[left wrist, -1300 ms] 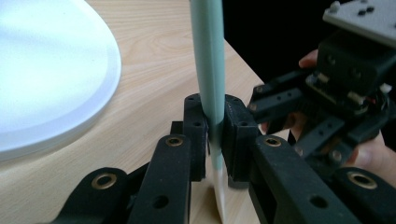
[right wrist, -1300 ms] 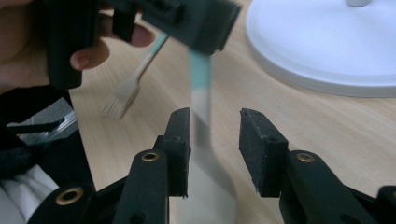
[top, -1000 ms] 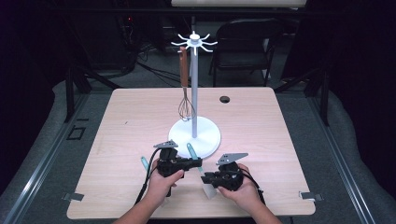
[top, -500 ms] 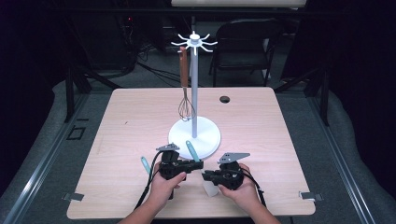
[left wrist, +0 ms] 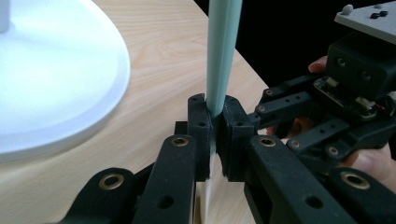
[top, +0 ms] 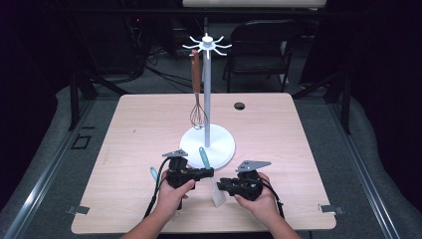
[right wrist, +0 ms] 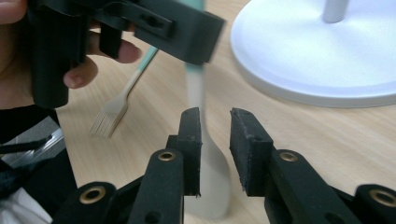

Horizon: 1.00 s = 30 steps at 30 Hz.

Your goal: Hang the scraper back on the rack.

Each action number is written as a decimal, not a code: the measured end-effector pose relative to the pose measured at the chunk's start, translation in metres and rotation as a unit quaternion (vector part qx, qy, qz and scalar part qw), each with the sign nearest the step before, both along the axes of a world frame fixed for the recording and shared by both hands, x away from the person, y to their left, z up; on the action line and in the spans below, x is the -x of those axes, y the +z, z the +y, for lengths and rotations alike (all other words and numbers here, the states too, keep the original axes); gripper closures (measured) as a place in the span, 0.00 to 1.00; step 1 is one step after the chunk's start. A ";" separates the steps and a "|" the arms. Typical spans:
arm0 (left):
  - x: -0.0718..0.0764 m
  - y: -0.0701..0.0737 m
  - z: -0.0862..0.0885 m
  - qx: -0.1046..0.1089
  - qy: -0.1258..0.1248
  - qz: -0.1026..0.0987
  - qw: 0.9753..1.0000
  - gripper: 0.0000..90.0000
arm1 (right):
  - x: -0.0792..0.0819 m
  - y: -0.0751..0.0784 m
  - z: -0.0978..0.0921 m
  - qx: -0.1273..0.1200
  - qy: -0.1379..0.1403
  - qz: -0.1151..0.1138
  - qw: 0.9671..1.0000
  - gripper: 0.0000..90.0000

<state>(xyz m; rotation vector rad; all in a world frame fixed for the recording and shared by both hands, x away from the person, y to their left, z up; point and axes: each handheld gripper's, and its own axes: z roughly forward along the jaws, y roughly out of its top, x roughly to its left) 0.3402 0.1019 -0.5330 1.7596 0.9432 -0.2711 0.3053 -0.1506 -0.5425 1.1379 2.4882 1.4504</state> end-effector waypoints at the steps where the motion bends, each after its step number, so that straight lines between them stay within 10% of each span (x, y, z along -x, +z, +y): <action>1: 0.000 0.001 0.001 0.000 0.000 -0.001 1.000 0.94 | -0.001 0.001 -0.003 -0.002 -0.006 0.000 1.000 0.82; 16: -0.003 0.021 0.002 -0.041 -0.033 -0.036 0.998 0.94 | -0.011 -0.009 -0.015 0.083 -0.054 -0.007 0.995 0.69; 30: -0.004 0.039 -0.001 -0.077 -0.063 -0.073 0.992 0.94 | -0.013 -0.016 -0.016 0.092 -0.064 -0.014 0.994 0.63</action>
